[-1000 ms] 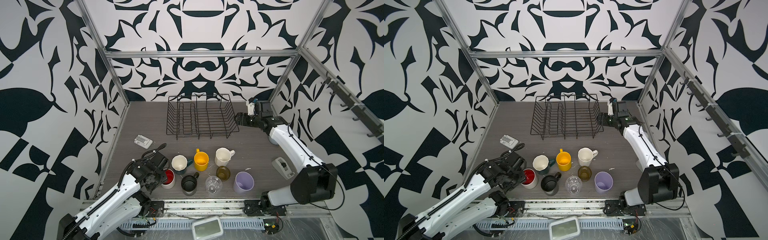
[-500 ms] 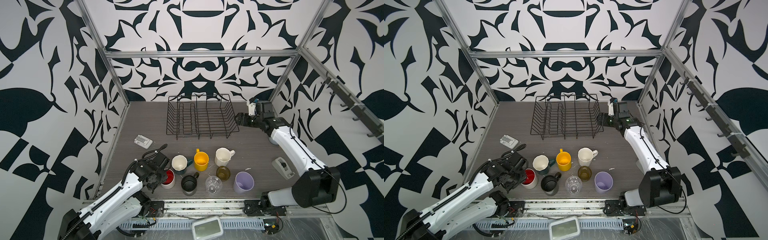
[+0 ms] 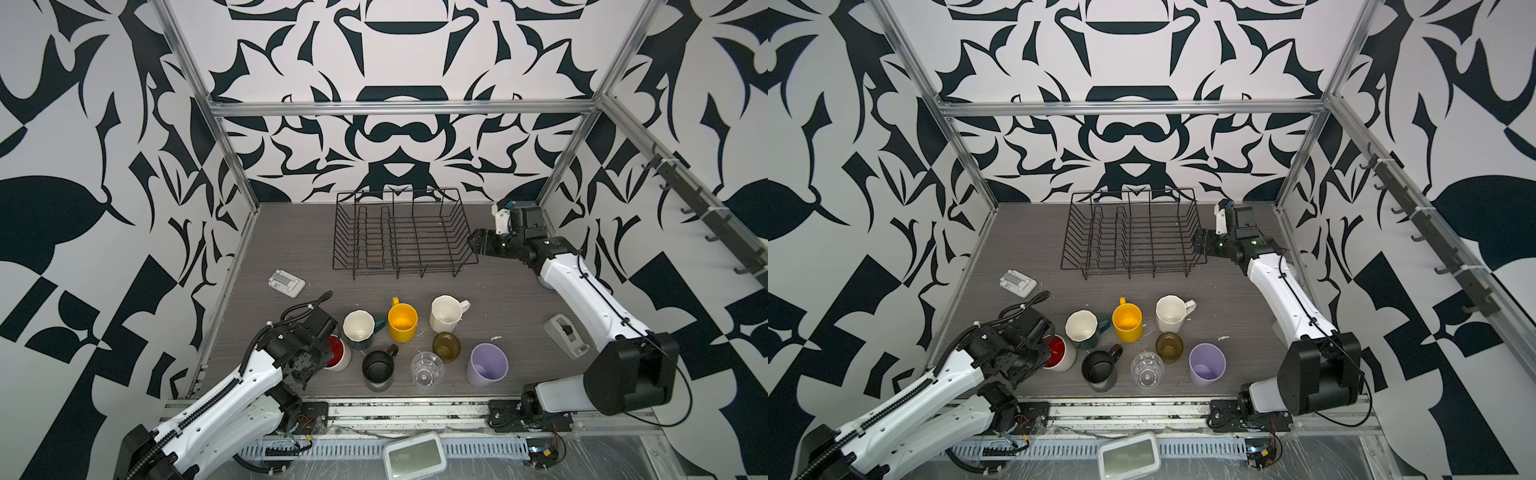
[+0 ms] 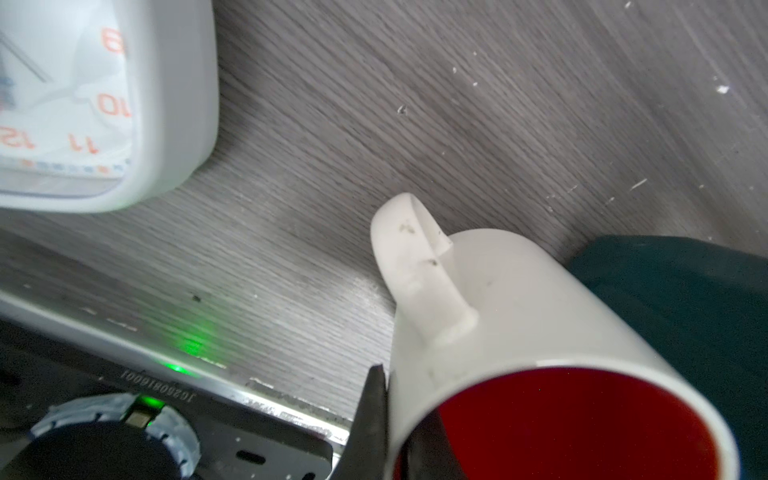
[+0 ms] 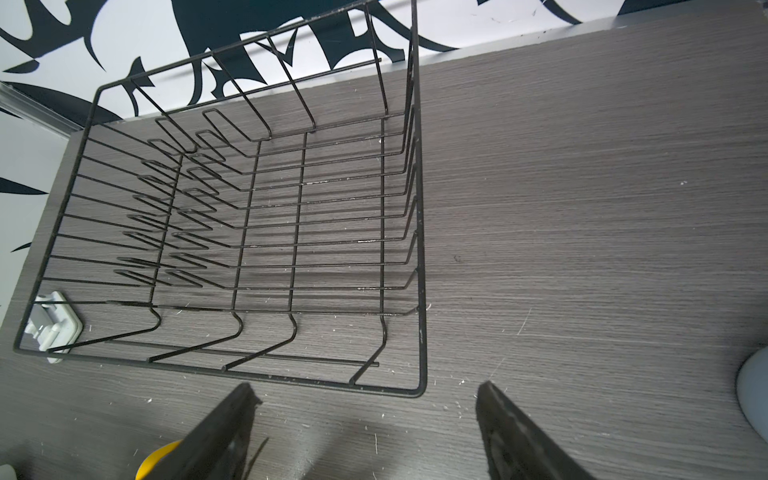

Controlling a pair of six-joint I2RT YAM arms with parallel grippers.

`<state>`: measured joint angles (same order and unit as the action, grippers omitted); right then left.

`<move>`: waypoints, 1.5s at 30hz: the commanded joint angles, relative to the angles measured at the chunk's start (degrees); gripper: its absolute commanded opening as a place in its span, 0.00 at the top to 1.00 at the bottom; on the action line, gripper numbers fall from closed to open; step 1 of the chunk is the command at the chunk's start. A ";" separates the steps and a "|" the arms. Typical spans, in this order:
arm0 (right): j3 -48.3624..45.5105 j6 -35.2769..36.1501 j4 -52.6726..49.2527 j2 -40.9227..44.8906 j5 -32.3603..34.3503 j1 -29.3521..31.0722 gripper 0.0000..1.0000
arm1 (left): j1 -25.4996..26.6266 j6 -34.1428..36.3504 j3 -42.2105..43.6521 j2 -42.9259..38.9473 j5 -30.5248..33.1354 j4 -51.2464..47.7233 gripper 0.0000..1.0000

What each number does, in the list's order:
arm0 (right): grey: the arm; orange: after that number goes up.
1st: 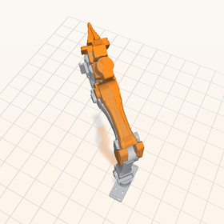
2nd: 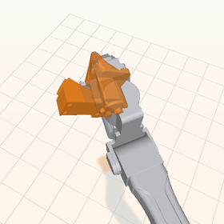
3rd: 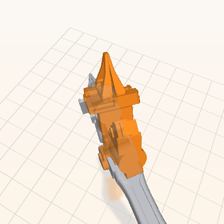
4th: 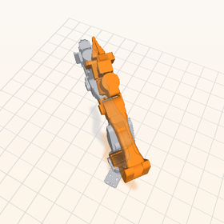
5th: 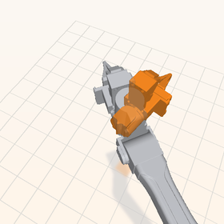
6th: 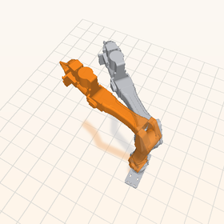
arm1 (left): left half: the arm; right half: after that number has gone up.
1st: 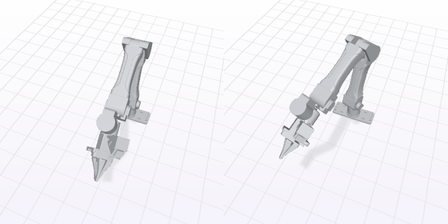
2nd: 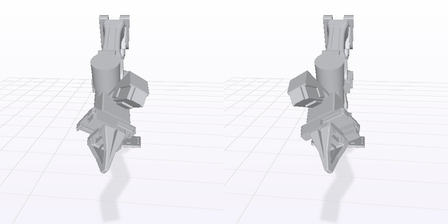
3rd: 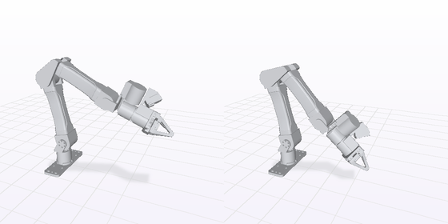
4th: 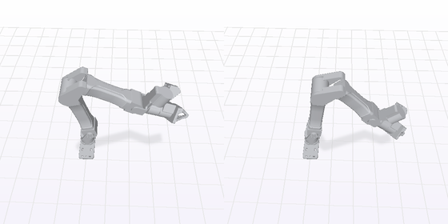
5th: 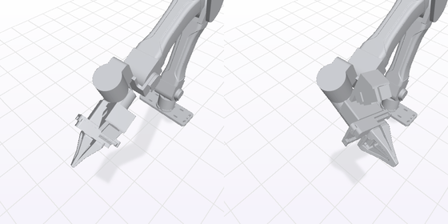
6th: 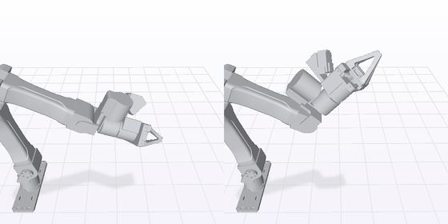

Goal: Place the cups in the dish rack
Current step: 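Close the left gripper on the red-lined white mug's rim, then lift the mug and carry it toward the rack with the left gripper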

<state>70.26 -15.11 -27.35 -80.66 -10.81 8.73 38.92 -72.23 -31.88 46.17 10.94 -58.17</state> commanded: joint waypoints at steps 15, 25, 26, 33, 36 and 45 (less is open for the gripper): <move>0.49 -1.34 1.65 3.46 -4.62 -0.03 0.14 | -0.16 9.01 -30.52 -5.20 19.21 -18.23 1.00; -1.16 -4.46 5.03 7.35 -15.04 0.00 0.14 | -3.30 35.76 -34.66 -0.21 8.15 12.52 1.00; -1.50 -5.17 6.01 7.98 -17.51 0.05 0.14 | -4.37 38.50 -33.74 -0.42 5.66 16.88 1.00; -4.61 -12.10 17.32 10.86 -35.80 0.19 0.14 | -15.57 48.52 -24.99 -0.59 -19.68 41.49 1.00; -5.31 -13.61 20.73 11.48 -41.33 1.12 0.14 | -19.92 47.82 -21.92 1.68 -31.77 51.64 1.00; -5.42 -16.99 27.07 11.72 -49.06 7.86 0.13 | -20.66 50.87 -13.65 7.38 -47.41 76.86 1.00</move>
<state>64.53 -29.89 -6.02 -70.41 -55.40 15.03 18.39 -23.46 -46.61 53.80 -28.05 1.02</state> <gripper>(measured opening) 0.866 0.093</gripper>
